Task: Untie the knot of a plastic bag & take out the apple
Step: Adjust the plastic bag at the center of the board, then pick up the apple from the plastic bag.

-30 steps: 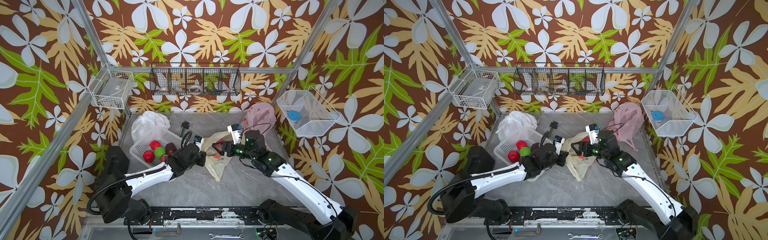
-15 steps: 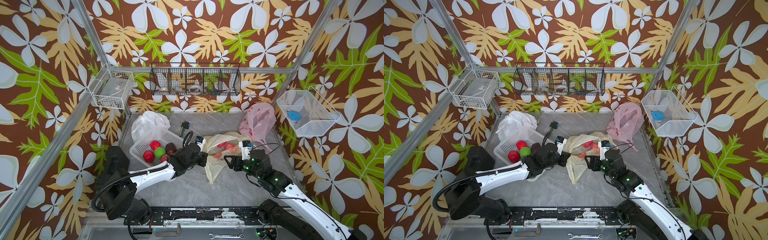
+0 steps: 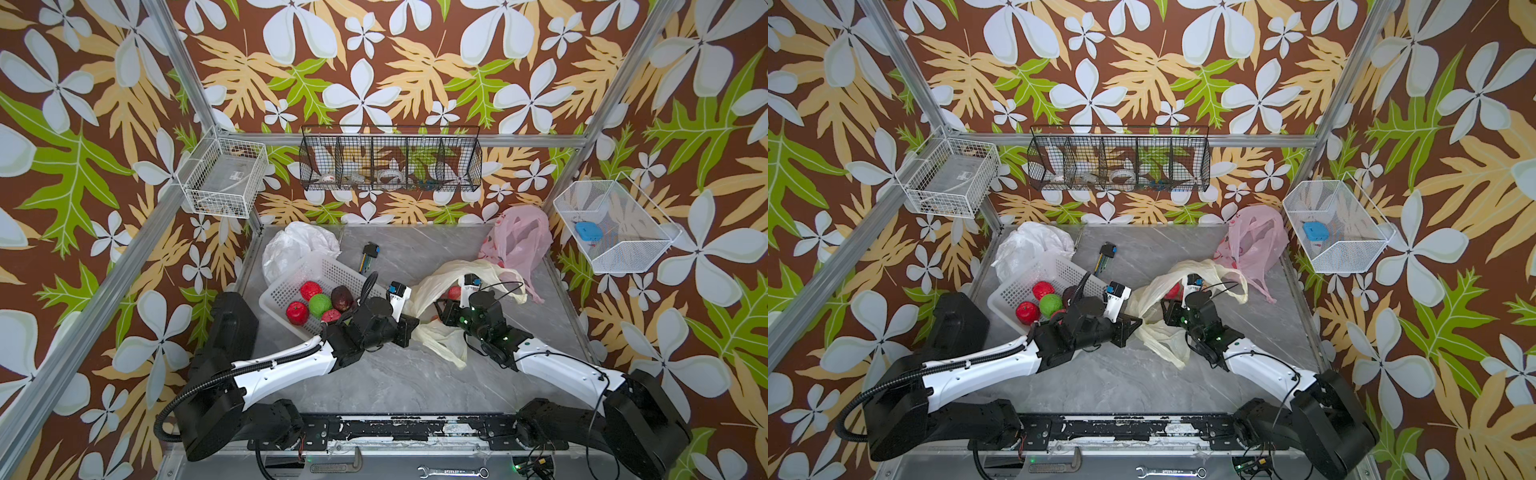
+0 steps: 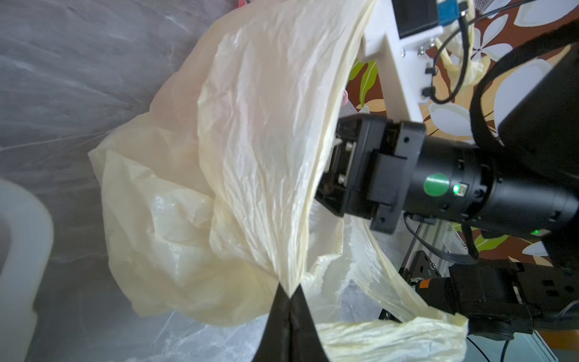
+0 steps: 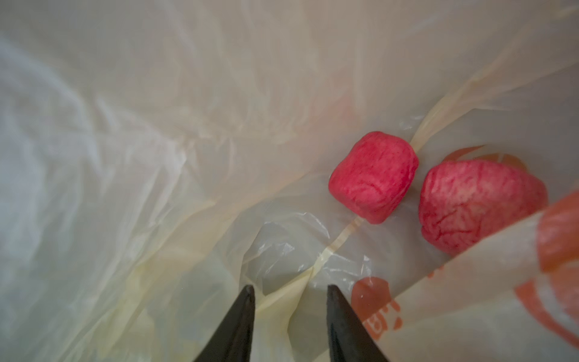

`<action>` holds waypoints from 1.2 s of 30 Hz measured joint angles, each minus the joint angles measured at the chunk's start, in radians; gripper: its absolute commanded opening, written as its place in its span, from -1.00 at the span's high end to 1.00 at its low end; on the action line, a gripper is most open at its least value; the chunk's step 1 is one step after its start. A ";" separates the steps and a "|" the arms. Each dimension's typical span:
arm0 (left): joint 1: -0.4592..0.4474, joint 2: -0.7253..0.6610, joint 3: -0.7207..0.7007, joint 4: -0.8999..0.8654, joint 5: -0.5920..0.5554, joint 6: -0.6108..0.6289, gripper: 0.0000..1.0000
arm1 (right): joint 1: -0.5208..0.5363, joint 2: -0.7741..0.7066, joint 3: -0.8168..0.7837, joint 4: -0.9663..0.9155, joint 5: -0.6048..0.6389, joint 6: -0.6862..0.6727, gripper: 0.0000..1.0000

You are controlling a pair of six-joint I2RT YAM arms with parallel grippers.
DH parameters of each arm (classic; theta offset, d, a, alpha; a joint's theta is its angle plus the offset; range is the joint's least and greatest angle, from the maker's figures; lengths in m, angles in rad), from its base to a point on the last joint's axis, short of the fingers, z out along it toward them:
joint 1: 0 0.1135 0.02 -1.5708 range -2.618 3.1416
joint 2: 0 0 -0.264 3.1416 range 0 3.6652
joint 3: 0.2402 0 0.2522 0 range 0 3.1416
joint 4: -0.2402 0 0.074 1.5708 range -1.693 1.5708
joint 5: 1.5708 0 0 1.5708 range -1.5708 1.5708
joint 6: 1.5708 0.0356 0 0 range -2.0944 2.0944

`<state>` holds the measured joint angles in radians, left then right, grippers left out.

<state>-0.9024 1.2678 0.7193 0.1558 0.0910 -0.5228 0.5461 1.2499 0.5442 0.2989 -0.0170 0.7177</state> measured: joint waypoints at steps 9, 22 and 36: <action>-0.015 -0.130 -0.206 0.064 0.003 -0.080 1.00 | 0.060 -0.034 -0.143 -0.055 0.105 0.024 0.36; -0.108 -0.161 -0.210 0.096 -0.012 -0.111 1.00 | 0.071 -0.258 -0.103 -0.209 0.203 0.032 0.34; -0.130 -0.184 -0.250 0.140 -0.005 -0.148 1.00 | 0.068 0.136 0.009 0.097 0.166 0.067 0.21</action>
<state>-1.0328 1.0836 0.4694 0.2955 0.0864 -0.6712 0.6140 1.3857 0.5533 0.3962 0.1490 0.7849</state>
